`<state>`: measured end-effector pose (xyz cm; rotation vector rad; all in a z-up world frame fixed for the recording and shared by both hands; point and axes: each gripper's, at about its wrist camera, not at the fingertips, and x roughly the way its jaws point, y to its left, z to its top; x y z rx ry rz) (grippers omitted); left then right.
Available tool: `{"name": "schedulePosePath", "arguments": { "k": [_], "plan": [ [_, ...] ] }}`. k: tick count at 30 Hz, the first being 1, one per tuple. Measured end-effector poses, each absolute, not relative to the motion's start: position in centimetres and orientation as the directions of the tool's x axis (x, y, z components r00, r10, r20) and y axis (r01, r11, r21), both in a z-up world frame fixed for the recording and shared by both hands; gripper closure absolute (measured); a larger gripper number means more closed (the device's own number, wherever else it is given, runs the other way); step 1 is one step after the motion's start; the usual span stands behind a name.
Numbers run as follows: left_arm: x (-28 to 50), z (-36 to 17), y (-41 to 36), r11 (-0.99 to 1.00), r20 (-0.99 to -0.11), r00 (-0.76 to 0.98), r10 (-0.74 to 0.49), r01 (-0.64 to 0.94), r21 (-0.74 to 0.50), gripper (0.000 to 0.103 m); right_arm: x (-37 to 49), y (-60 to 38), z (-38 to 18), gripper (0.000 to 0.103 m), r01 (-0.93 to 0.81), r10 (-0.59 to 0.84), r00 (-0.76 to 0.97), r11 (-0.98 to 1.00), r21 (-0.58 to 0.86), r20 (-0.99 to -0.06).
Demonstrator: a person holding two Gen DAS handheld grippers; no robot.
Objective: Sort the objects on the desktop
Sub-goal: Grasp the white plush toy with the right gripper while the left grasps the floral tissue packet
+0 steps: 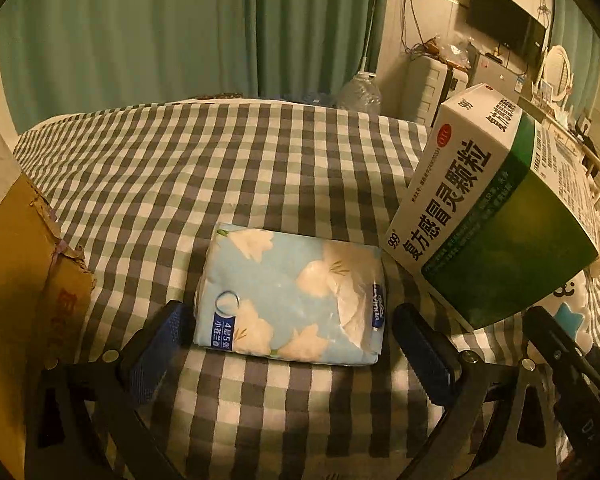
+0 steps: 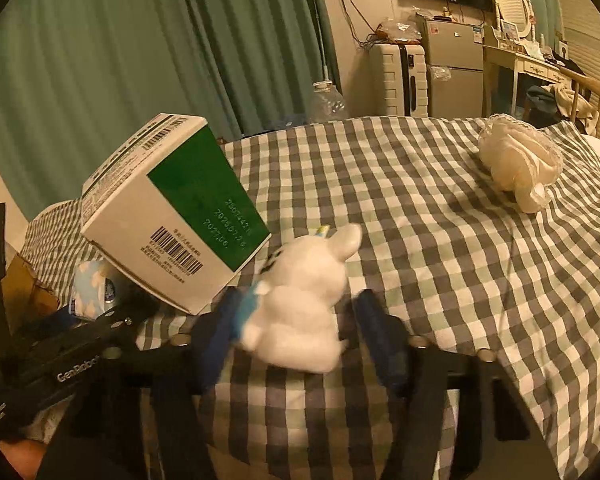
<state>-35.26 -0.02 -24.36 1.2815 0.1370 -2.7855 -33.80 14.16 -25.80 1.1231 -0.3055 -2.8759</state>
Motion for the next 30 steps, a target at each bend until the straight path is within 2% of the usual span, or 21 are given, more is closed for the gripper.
{"name": "schedulePosePath", "arguments": {
  "k": [2,4,6,17,22,30],
  "plan": [
    [-35.4,-24.2,-0.1,-0.993,-0.757,-0.653,-0.021,0.099,-0.058,0.005,-33.5,14.0,-25.7,0.056,-0.027,-0.108,-0.736,-0.982,0.188,-0.669],
    [-35.4,-23.9,-0.5,-0.993,-0.752,-0.659,-0.023,0.103,-0.061,0.019,-33.1,13.8,-25.7,0.056,-0.024,-0.104,-0.735,-0.984,0.179,-0.670],
    [-35.2,-23.7,-1.0,-0.991,-0.745,-0.667,-0.027,0.114,-0.066,0.026,-32.9,13.7,-25.8,0.056,-0.023,-0.108,-0.735,-0.983,0.183,-0.670],
    [-33.7,-22.4,0.9,-0.999,-0.710,-0.703,-0.047,0.048,0.019,0.027,-31.6,13.8,-25.8,0.057,-0.039,-0.120,-0.727,-0.976,0.215,-0.676],
    [-32.1,-20.1,1.9,-0.999,-0.687,-0.725,-0.046,0.038,0.028,0.027,-30.3,13.8,-25.1,0.057,-0.037,-0.107,-0.718,-0.981,0.191,-0.688],
    [-26.1,-14.2,1.9,-0.999,-0.686,-0.728,-0.005,0.039,-0.034,0.027,-24.4,14.6,-19.5,0.057,-0.014,-0.063,-0.744,-0.994,0.110,-0.665]
  ]
}}
